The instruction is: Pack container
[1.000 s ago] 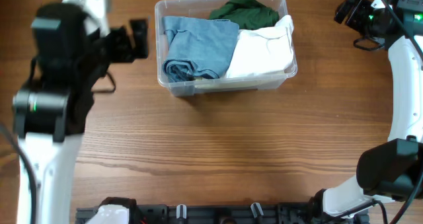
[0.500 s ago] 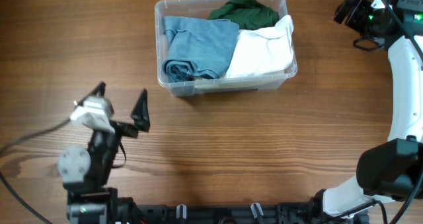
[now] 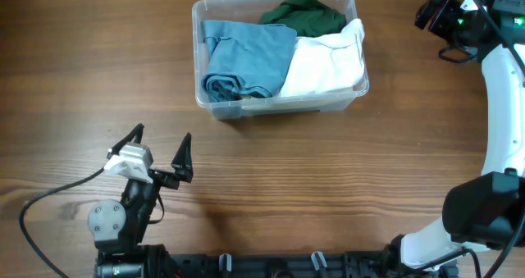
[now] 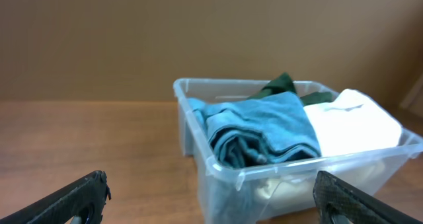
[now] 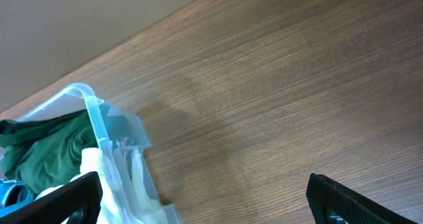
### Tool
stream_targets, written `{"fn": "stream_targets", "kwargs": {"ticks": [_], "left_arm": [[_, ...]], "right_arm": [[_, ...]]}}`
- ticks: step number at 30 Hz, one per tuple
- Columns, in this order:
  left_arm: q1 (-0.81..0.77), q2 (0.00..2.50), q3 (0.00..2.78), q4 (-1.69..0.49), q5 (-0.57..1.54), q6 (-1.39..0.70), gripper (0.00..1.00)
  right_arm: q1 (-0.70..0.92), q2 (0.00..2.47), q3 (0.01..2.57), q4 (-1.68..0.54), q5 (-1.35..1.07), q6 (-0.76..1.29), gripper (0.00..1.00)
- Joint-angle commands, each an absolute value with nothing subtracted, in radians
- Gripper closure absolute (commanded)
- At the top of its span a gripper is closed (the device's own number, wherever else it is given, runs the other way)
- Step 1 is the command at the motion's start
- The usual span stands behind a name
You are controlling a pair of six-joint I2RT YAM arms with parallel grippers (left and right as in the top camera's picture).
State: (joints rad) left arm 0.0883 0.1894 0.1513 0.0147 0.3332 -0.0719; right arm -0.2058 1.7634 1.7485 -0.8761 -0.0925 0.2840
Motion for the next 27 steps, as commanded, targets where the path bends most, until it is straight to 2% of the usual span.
{"fn": "stream_targets", "kwargs": {"ticks": [1, 7, 16, 27], "left_arm": [[0.096, 0.126, 0.129, -0.019, 0.239, -0.068, 0.0], [0.096, 0.074, 0.123, -0.095, 0.1, -0.143, 0.0], [0.097, 0.002, 0.009, -0.049, 0.083, -0.142, 0.0], [0.097, 0.003, 0.006, -0.076, 0.025, -0.135, 0.0]], "right_arm": [[-0.203, 1.777, 1.744, -0.875, -0.085, 0.291, 0.0], [-0.204, 1.777, 1.744, -0.875, -0.085, 0.291, 0.0], [-0.203, 1.777, 1.744, -0.876, -0.085, 0.292, 0.0], [-0.203, 1.777, 1.744, -0.876, -0.085, 0.292, 0.0]]}}
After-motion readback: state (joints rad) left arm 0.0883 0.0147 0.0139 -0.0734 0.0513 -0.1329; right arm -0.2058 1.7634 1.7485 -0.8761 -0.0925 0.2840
